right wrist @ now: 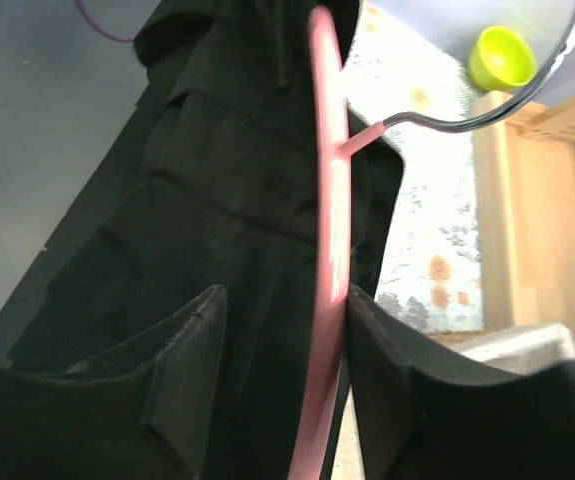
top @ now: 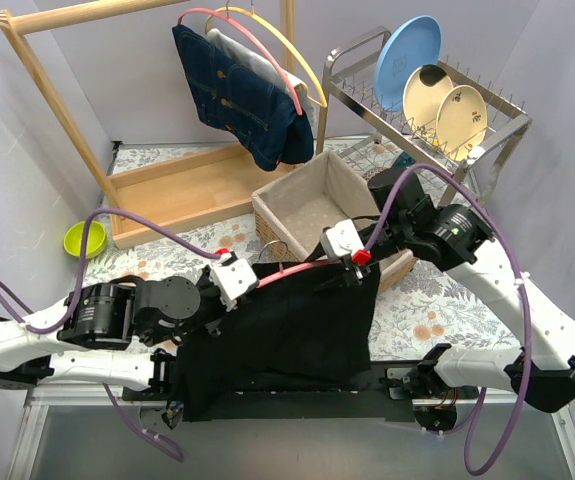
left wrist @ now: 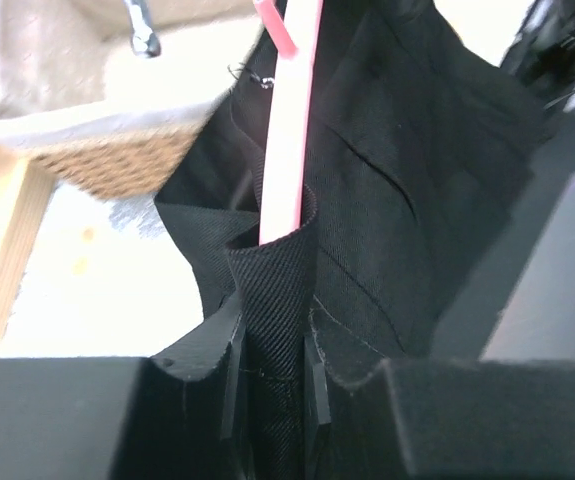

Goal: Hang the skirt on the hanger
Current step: Pass the hanger from the left arm to the right

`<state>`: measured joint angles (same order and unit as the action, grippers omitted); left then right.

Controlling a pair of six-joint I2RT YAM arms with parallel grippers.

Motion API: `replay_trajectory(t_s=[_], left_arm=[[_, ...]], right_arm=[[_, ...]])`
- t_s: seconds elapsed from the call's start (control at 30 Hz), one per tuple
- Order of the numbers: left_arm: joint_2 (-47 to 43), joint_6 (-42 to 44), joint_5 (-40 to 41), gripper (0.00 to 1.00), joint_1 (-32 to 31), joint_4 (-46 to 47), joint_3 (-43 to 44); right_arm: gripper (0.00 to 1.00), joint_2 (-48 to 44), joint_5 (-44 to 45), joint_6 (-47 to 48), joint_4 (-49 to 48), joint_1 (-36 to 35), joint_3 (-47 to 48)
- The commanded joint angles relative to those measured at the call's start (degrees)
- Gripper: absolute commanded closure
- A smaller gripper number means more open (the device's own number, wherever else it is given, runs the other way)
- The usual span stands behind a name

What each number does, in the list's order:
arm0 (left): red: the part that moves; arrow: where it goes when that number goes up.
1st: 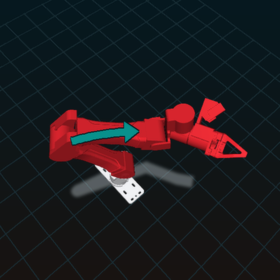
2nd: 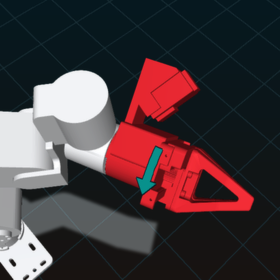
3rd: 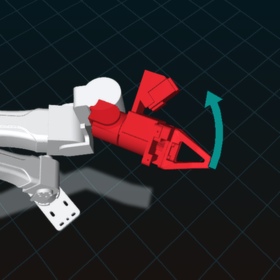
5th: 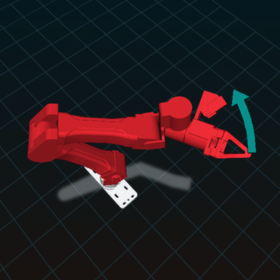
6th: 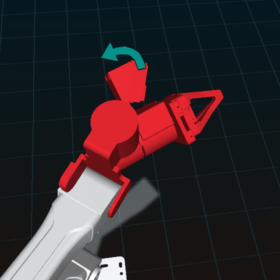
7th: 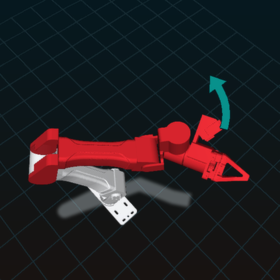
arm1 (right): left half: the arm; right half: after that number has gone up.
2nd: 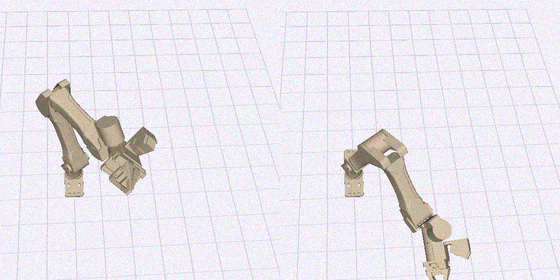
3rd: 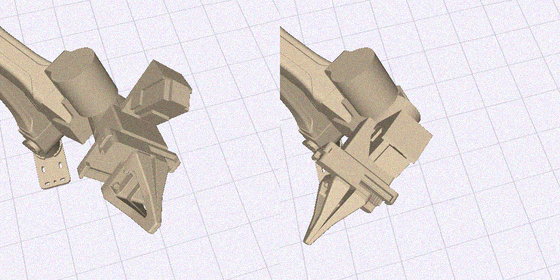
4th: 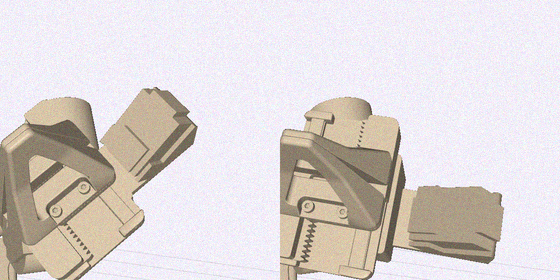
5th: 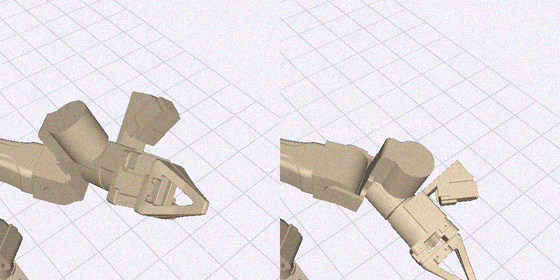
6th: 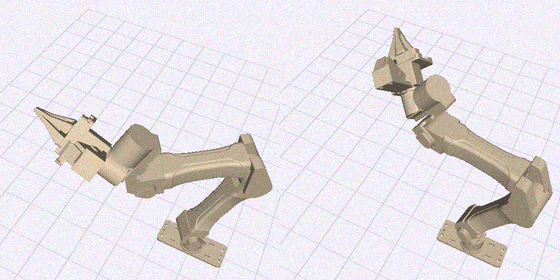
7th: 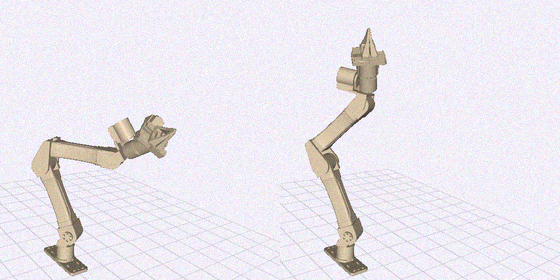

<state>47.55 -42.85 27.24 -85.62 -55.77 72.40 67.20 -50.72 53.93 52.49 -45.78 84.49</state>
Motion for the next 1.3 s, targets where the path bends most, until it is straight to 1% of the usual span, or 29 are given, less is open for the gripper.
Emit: replay_trajectory(t_s=[0.0, 0.13, 0.2, 0.3, 0.37, 0.4, 0.5, 0.57, 0.73, 0.87, 0.93, 0.97, 1.0, 1.03, 1.07, 1.1, 1.17, 1.23, 1.27], left_arm=[[-4.21, 3.03, 6.15, 1.00, 0.37, -3.91, -0.07], [-7.99, 4.79, 4.75, 1.00, 0.37, -4.08, 2.39], [-9.48, 5.14, 4.05, 1.00, 0.37, -4.61, 3.97], [-10.46, 5.06, 3.69, 1.00, 0.37, -6.02, 4.94], [-10.72, 4.97, 4.13, 1.00, 0.37, -6.89, 5.56], [-10.72, 5.23, 4.31, 1.00, 0.37, -6.98, 5.56], [-10.81, 5.58, 5.01, 1.00, 0.37, -7.16, 5.91], [-10.64, 5.94, 6.15, 1.00, 0.37, -7.42, 6.43], [-10.72, 6.81, 6.51, 1.00, 0.37, -6.38, 7.67], [-11.16, 7.87, 6.42, 1.00, 0.37, -4.97, 8.54], [-11.42, 8.04, 6.68, 1.00, 0.37, -4.44, 8.55], [-11.43, 8.05, 6.77, 1.00, 0.28, -4.44, 8.46], [-11.51, 7.96, 7.20, 1.00, 0.37, -4.52, 8.37], [-11.43, 7.87, 7.30, 1.00, 0.37, -4.79, 8.46], [-11.51, 7.61, 7.56, 1.00, 0.37, -5.14, 8.37], [-11.69, 7.61, 7.82, 1.00, 0.37, -5.14, 8.37], [-11.60, 7.61, 8.35, 1.00, 0.28, -5.32, 8.72], [-11.34, 7.17, 10.36, 1.00, 0.37, -5.66, 9.86], [-11.16, 6.73, 11.33, 0.97, 0.37, -5.84, 10.56]], right_arm=[[0.40, 3.20, -3.51, -1.63, 4.11, 0.25, 2.96], [0.34, 4.69, -3.86, -1.99, 6.22, 3.14, 5.06], [0.33, 5.31, -3.86, -1.46, 7.27, 6.22, 5.69], [0.31, 6.27, -4.82, 1.17, 10.07, 11.58, 6.39], [0.31, 7.67, -6.05, 5.01, 13.15, 14.56, 7.27], [0.30, 8.21, -7.45, 6.35, 16.21, 15.19, 7.44], [0.25, 9.44, -9.30, 9.96, 19.31, 15.46, 6.48], [0.23, 10.23, -10.45, 11.80, 21.51, 15.54, 5.61], [0.23, 11.81, -13.44, 12.86, 22.48, 15.28, 3.67], [0.26, 14.97, -15.02, 12.95, 22.48, 14.14, 4.81], [0.34, 16.46, -15.37, 12.60, 22.48, 12.66, 5.86], [0.41, 16.82, -15.46, 12.43, 22.57, 12.21, 6.21], [0.61, 16.91, -15.64, 12.34, 22.48, 11.86, 6.48], [0.74, 17.17, -15.73, 12.34, 22.48, 11.42, 6.65], [0.97, 17.00, -15.90, 12.42, 22.48, 11.41, 6.57], [0.99, 16.83, -15.73, 12.60, 22.22, 11.41, 6.39], [0.99, 15.86, -14.77, 11.03, 21.43, 11.50, 6.22], [0.99, 14.20, -13.09, 8.22, 17.49, 12.29, 5.69], [0.99, 13.40, -12.65, 3.51, 15.64, 12.64, 5.51]])
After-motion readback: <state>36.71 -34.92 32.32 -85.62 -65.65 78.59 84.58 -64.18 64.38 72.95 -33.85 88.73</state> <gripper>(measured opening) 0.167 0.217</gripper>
